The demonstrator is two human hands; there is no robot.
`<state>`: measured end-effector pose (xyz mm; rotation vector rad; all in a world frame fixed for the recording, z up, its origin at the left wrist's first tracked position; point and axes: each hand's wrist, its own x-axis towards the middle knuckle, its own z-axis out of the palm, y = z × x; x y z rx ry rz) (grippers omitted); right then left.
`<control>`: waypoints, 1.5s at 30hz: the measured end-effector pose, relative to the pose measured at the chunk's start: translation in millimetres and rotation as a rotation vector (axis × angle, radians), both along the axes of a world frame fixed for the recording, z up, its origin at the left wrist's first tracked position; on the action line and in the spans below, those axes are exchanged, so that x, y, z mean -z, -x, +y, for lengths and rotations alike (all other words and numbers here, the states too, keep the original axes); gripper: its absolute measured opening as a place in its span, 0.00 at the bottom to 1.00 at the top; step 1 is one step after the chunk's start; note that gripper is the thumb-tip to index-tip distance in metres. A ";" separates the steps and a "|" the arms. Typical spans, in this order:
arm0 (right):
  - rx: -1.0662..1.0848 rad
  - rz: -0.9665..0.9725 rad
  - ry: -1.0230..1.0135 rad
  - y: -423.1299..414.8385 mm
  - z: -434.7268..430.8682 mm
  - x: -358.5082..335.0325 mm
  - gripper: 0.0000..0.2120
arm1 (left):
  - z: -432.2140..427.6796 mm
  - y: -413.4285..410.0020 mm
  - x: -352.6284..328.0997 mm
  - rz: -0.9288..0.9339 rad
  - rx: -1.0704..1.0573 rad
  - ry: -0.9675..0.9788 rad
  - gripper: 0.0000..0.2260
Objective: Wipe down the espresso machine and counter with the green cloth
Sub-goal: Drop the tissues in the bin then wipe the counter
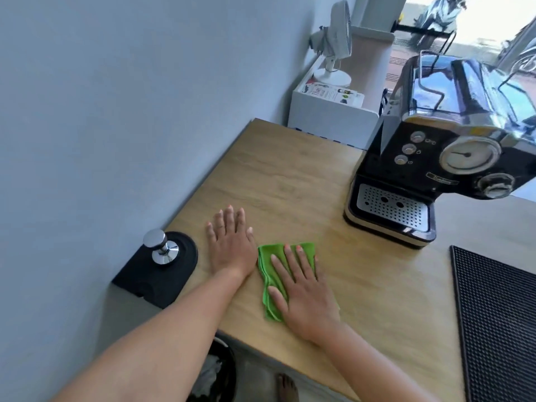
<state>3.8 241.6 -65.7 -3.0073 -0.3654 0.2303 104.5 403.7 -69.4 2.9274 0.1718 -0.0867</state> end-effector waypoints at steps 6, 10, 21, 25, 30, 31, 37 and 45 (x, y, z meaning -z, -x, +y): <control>0.043 0.040 0.077 -42.4 -61.0 -4.3 0.30 | 18.0 -25.0 1.3 0.001 -0.083 -0.005 0.26; 0.246 0.014 0.029 -121.4 -22.8 -5.9 0.30 | 25.9 -38.3 4.3 -0.011 -0.125 -0.004 0.26; -0.038 0.038 -0.016 -117.2 -23.3 -9.0 0.27 | 37.7 -56.0 5.8 -0.066 -0.201 0.003 0.26; 0.242 0.005 -0.010 -203.1 -15.6 -6.0 0.30 | 35.9 -56.7 7.6 -0.078 -0.206 0.002 0.26; 0.187 0.050 -0.013 -277.6 59.9 -6.9 0.31 | 36.4 -56.2 8.9 -0.087 -0.212 -0.011 0.26; 0.108 0.052 -0.018 -273.5 74.5 -7.7 0.31 | 36.6 -57.0 8.9 -0.090 -0.212 -0.015 0.26; -0.223 0.003 -0.057 -194.5 45.7 -5.4 0.27 | 38.3 -59.6 8.0 -0.104 -0.218 -0.003 0.27; 0.199 0.034 -0.003 -318.8 28.5 -7.8 0.32 | 36.7 -58.4 6.6 -0.108 -0.233 0.015 0.26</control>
